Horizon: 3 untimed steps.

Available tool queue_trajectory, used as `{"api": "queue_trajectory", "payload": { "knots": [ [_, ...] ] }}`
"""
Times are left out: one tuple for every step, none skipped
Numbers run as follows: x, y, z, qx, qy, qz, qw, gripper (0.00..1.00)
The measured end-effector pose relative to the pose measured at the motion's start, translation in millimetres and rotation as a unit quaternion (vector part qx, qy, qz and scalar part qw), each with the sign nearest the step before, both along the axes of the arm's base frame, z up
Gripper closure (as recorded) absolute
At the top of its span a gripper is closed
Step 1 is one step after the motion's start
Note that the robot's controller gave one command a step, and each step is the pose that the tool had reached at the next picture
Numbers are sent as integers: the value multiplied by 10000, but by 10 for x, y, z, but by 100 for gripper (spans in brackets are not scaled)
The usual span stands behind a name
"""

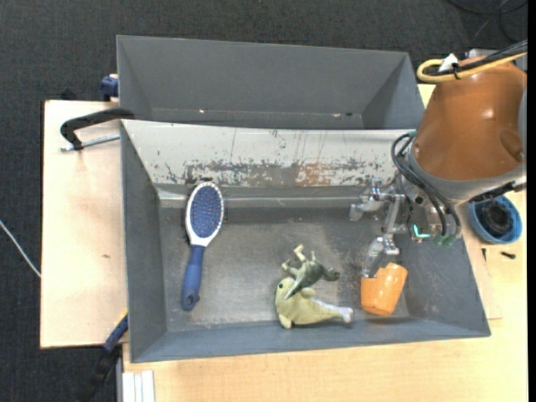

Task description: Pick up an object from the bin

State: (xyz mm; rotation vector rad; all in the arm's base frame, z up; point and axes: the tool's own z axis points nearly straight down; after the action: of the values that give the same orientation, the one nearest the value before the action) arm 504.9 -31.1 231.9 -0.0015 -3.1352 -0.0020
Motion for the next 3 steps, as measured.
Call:
{"api": "queue_trajectory", "payload": {
  "knots": [
    [433, 213, -1624, 2, -49, 71, 10000, 0],
    [445, 212, -1585, -1, -78, 72, 9999, 100],
    [374, 987, -1588, 4, -74, 2081, 9781, 100]
  ]
}}
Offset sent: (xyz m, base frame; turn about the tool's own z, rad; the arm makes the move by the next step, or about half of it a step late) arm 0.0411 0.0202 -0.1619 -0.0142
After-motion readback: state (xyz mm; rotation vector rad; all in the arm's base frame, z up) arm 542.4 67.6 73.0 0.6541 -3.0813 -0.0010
